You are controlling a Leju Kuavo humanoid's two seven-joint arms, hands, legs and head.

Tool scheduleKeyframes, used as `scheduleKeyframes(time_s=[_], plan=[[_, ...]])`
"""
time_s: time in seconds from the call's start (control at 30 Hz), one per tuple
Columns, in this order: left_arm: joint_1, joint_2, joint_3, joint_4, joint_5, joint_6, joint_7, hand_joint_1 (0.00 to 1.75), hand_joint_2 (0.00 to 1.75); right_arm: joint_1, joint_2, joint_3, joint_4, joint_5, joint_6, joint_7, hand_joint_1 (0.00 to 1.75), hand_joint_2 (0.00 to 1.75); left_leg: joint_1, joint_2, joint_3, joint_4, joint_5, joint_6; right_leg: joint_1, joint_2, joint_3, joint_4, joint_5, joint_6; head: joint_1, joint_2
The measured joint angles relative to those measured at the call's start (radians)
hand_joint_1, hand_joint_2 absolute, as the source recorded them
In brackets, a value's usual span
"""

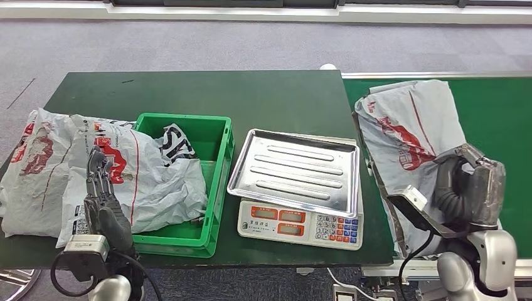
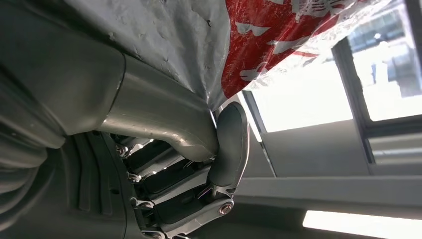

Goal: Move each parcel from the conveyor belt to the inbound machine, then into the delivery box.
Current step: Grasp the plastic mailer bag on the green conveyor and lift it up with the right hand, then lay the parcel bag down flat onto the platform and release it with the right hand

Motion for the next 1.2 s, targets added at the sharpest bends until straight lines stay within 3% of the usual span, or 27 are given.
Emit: scheduleKeyframes(time_s=[0.17, 0.33, 0.7, 1.2], plan=[[-0.011, -0.002, 0.0, 0.006, 0.003, 0.0, -0.003, 0.0, 0.0, -0.049, 0.017, 0.022, 0.024, -0.112, -0.045, -0.106, 1.75, 1.75, 0.0, 0.0, 0.0, 0.0, 0.0, 0.0, 0.0, 0.0, 0.0, 0.0, 0.0, 0.0, 0.0, 0.0], [-0.034, -0.004, 0.0, 0.022, 0.016, 0.0, -0.005, 0.0, 0.0, -0.125, 0.046, 0.073, 0.094, -0.209, -0.033, -0.174, 1.75, 1.75, 0.0, 0.001, 0.001, 0.0, 0.001, 0.0, 0.0, 0.001, 0.0, 0.0, 0.001, 0.0, 0.0, 0.0], [-0.05, -0.004, -0.001, 0.05, 0.021, 0.0, -0.008, 0.0, 0.0, -0.188, 0.085, 0.116, 0.182, -0.24, -0.025, -0.197, 1.75, 1.75, 0.0, 0.0, 0.0, 0.0, 0.001, 0.0, 0.0, 0.001, 0.0, 0.0, 0.001, 0.0, 0.0, 0.0], [-0.089, -0.008, -0.015, 0.088, 0.037, 0.003, -0.015, 0.0, 0.0, -0.337, 0.194, 0.247, 0.396, -0.432, 0.114, -0.277, 1.75, 1.75, 0.001, 0.001, 0.0, 0.0, 0.002, -0.001, 0.001, 0.001, 0.0, 0.0, 0.001, -0.001, 0.0, 0.0]])
